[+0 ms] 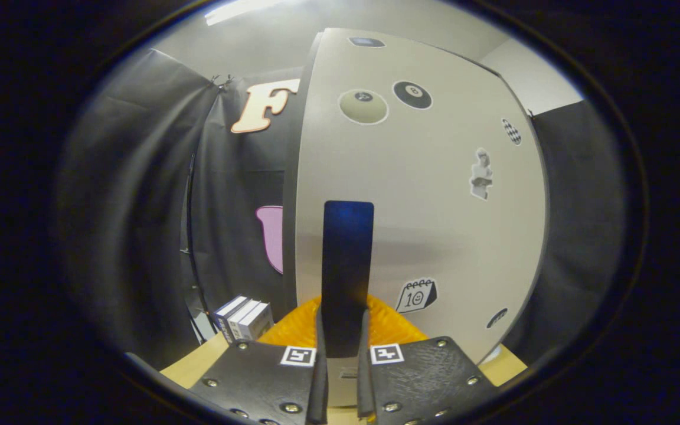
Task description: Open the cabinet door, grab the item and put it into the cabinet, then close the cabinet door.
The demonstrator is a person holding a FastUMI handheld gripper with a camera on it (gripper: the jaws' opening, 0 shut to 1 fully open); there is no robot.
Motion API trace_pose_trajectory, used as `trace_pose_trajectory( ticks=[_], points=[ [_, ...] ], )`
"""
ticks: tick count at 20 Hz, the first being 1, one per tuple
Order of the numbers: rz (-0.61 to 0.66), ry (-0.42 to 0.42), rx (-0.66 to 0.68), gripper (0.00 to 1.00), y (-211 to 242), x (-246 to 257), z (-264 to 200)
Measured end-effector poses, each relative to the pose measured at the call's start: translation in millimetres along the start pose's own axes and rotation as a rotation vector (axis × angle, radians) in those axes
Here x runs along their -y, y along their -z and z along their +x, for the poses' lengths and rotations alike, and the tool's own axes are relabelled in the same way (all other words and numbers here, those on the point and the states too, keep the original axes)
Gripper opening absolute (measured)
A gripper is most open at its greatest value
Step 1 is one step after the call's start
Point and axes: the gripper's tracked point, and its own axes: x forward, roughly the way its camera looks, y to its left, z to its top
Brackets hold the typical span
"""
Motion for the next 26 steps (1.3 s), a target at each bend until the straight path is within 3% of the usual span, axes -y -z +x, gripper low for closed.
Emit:
trace_pose_trajectory(
  ticks=[12, 26],
  points=[
    [0.051, 0.119, -0.004, 0.19, -9, 29, -68],
    [0.101, 0.34, -0.042, 0.19, -2, 103, -143]
  ],
)
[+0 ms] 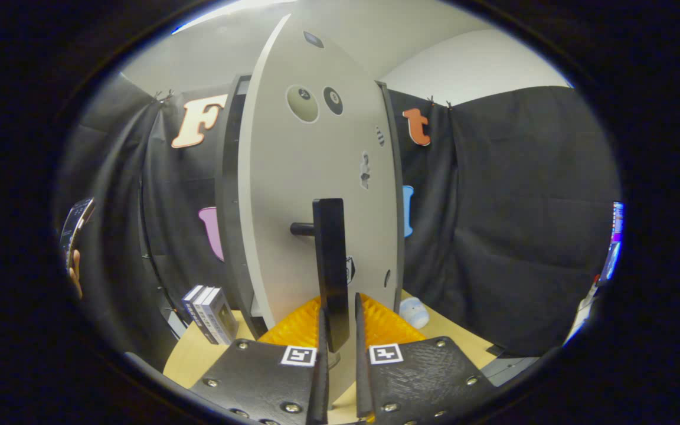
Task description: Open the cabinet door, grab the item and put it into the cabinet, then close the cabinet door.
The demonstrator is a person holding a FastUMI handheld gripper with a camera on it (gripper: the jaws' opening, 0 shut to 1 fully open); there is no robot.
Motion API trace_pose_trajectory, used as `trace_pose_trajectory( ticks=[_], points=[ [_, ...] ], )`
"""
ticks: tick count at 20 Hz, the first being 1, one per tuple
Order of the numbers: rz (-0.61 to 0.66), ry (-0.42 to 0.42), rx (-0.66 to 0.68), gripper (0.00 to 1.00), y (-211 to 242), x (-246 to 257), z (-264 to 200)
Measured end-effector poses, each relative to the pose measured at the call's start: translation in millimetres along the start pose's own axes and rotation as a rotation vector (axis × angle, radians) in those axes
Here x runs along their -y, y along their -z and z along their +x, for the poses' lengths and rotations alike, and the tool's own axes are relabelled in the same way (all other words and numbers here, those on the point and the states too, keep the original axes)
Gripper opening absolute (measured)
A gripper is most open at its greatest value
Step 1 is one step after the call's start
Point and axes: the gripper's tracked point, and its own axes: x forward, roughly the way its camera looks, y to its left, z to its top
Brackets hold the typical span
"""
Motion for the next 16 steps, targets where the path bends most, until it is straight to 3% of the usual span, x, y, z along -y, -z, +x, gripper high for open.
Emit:
trace_pose_trajectory(
  ticks=[7, 13, 15, 16],
  points=[
    [0.057, 0.161, -0.018, 0.18, 0, 73, -19],
    [0.096, 0.126, -0.046, 0.18, 4, 107, -22],
    [0.091, 0.125, -0.055, 0.04, 6, 120, -22],
    [0.079, 0.124, -0.055, 0.04, 6, 126, -22]
  ],
)
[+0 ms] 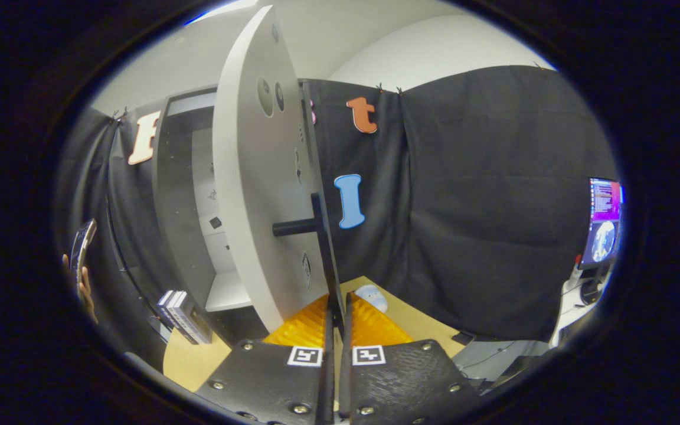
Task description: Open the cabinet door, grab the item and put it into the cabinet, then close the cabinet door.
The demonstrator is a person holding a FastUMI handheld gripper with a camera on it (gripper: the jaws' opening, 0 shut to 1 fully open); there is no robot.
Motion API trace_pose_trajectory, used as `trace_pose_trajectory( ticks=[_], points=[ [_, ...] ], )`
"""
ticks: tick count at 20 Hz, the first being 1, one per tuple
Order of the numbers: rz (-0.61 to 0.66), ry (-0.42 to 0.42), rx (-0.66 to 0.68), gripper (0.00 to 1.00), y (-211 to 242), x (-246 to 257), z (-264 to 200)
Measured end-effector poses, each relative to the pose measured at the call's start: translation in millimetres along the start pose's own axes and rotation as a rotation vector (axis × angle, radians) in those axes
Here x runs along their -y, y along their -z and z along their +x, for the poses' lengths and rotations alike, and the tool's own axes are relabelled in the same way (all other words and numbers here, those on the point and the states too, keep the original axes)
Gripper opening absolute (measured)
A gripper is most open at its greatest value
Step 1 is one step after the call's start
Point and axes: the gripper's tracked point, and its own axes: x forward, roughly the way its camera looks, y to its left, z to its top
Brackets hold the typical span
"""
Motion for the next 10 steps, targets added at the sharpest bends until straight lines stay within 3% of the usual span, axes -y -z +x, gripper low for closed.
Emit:
trace_pose_trajectory(
  ticks=[6, 8, 10],
  points=[
    [-0.002, 0.017, -0.033, 0.04, 2, 40, -1],
    [-0.026, 0.054, -0.024, 0.11, 3, 57, -7],
    [-0.034, 0.099, -0.003, 0.11, -5, 73, -4]
  ],
)
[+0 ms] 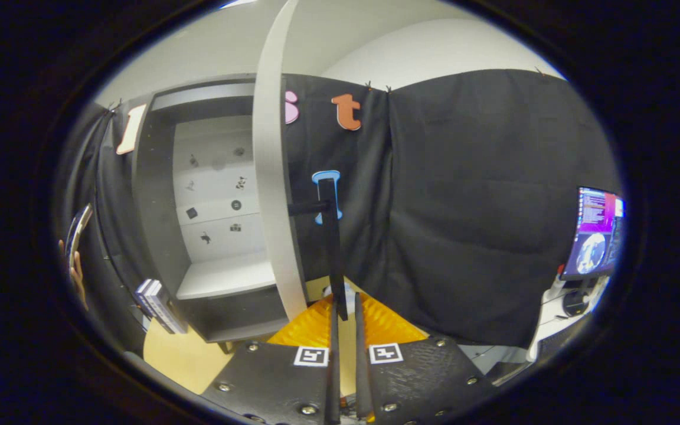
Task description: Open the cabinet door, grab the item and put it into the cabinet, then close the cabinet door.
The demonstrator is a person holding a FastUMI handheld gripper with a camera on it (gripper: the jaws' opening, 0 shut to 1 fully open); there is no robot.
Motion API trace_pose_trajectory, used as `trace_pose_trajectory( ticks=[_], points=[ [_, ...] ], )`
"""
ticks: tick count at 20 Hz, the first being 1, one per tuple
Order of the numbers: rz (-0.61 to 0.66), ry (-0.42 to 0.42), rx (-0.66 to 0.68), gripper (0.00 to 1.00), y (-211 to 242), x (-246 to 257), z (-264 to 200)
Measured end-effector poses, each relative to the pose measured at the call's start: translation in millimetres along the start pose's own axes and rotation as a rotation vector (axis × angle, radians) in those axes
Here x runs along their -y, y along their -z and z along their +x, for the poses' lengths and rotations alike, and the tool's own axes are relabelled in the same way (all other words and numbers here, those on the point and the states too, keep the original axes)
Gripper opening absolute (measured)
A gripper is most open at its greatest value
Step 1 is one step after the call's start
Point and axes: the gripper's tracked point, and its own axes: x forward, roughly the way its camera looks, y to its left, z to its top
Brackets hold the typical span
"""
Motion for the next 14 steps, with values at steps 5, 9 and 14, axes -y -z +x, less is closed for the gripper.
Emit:
trace_pose_trajectory(
  ticks=[5, 9, 14],
  points=[
    [0.012, 0.091, 0.022, 0.11, -2, 30, 6],
    [0.027, 0.087, 0.042, 0.13, -3, 22, -2],
    [0.009, 0.009, 0.036, 0.12, 11, -21, -3]
  ],
)
